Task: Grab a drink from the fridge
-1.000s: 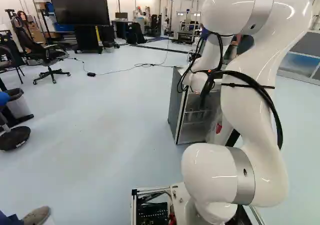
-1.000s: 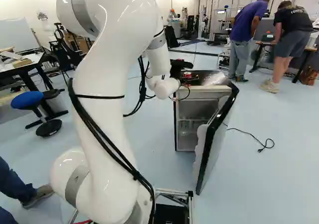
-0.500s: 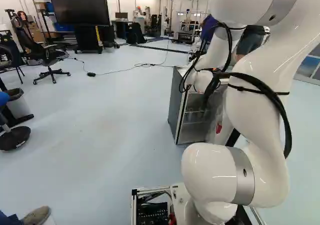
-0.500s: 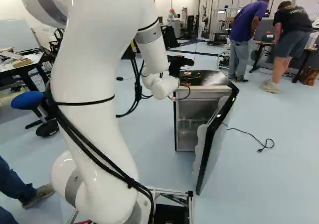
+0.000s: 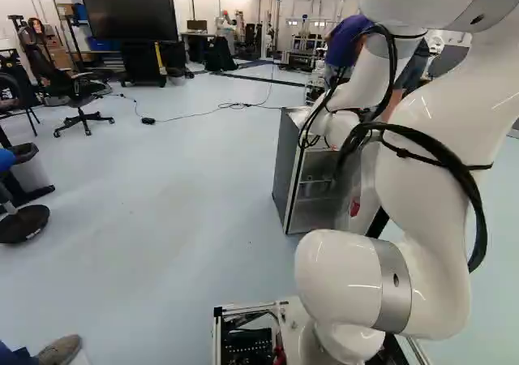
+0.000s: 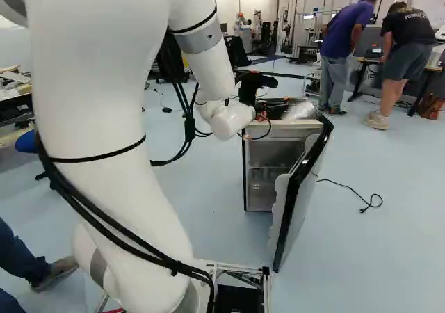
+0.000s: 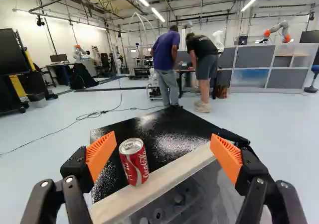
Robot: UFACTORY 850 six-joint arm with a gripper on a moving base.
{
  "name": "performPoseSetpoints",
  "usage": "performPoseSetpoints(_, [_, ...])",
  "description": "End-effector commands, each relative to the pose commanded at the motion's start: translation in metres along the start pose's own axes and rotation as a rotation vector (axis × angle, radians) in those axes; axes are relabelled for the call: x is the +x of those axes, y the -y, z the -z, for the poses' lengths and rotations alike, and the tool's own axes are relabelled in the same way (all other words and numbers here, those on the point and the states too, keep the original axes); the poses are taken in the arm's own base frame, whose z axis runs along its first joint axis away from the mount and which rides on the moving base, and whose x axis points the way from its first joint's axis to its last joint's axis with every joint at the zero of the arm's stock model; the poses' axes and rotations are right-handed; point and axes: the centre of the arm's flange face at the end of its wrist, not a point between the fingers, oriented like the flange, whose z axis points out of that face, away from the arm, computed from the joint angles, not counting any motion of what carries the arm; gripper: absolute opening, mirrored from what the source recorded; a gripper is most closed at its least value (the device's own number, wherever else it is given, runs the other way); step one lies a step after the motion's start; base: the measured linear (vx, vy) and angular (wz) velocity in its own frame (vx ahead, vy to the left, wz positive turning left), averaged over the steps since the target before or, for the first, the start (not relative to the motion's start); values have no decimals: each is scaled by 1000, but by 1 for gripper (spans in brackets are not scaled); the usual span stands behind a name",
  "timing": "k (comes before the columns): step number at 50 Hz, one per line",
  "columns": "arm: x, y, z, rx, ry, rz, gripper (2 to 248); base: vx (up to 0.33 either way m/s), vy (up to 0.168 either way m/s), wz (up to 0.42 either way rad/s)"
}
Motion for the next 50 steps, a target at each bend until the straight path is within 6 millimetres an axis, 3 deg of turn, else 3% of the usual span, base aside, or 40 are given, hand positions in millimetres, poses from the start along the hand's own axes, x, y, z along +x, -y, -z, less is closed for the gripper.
performPoseSetpoints(21, [22, -32, 8, -65, -25, -8, 247, 0, 0, 0])
performPoseSetpoints(50, [37, -77, 1, -190, 108, -60, 247, 0, 0, 0])
